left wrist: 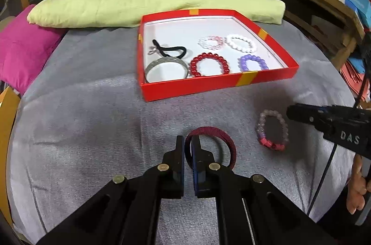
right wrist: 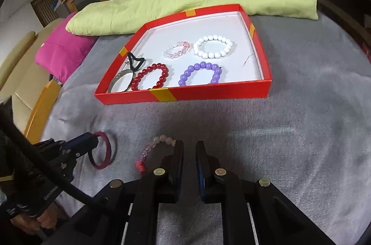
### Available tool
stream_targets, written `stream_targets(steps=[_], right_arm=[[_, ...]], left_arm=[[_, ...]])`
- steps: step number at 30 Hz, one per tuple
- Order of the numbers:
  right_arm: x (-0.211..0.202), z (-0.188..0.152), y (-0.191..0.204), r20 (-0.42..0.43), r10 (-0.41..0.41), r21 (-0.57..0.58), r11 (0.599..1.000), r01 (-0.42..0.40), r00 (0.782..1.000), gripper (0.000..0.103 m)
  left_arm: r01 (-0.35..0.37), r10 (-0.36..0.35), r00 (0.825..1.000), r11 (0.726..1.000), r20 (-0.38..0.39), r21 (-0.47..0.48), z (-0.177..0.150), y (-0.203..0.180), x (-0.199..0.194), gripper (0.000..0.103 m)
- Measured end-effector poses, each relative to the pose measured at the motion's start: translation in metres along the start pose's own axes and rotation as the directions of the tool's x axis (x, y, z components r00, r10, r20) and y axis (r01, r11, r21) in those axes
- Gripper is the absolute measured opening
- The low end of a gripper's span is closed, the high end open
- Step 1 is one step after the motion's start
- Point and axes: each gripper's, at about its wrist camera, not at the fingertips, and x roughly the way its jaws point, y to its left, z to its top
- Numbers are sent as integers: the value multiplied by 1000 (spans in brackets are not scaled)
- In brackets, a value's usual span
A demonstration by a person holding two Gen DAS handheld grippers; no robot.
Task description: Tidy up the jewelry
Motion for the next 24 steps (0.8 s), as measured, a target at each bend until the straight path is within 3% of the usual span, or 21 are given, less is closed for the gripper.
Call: stream_targets(steps=[4,10,11,13,15,24], right_arm=[[0,-2,3,-3,7,-5,1000,-7,1000,39],[5,-7,15,3,-13,-67,998,13,1000,39],[7,-8,16,-3,-22,-77,997,22,1000,38],[14,-12,21,-12,-80,-118,990,78,997,15],[14,-13,24,7,-109,-147,983,109,994,9],[-5,-7,18,94,-80,-105,990,90,992,8]], left_arm=[[-13,13,1000,1000,6,-8,1,3,-1,6],[-33,33,999,999,2,-12,-1,6,-2,6],[-37,38,999,999,0,-12,-1,6,-3,6],[-57,57,998,998,0,-5,-1,6,-3,6],[-63,63,998,998,-1,-3,-1,6,-3,6],[-86,87,996,996,6,-7,0,7,-5,6]])
